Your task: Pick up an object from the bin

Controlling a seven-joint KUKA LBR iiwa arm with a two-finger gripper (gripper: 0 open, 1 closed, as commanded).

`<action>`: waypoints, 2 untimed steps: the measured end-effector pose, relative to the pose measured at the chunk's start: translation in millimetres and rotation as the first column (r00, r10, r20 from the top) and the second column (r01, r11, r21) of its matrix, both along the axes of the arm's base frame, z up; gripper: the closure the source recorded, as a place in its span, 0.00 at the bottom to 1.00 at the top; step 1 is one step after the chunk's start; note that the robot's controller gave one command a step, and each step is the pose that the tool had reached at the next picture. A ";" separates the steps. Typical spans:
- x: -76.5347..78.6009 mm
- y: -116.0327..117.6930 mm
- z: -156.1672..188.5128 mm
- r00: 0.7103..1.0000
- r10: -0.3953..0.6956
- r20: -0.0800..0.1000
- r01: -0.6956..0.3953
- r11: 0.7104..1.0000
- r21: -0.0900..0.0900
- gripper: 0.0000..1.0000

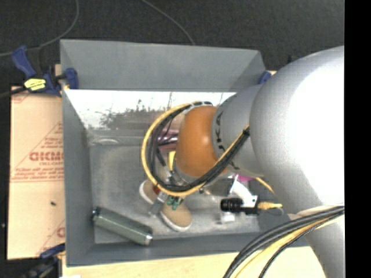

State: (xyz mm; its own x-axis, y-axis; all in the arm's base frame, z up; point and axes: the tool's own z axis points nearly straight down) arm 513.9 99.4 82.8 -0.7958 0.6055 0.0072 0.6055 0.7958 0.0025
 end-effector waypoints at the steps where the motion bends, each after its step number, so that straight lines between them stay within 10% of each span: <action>1: -1.7 -0.7 23.1 1.000 0.002 -0.008 -0.002 1.000 -0.001 1.00; 2: 0.1 -0.6 46.8 1.000 0.002 -0.002 -0.002 1.000 0.000 1.00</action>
Offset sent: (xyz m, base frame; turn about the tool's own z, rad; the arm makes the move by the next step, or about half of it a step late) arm -0.0002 -0.0001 0.0153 0.0000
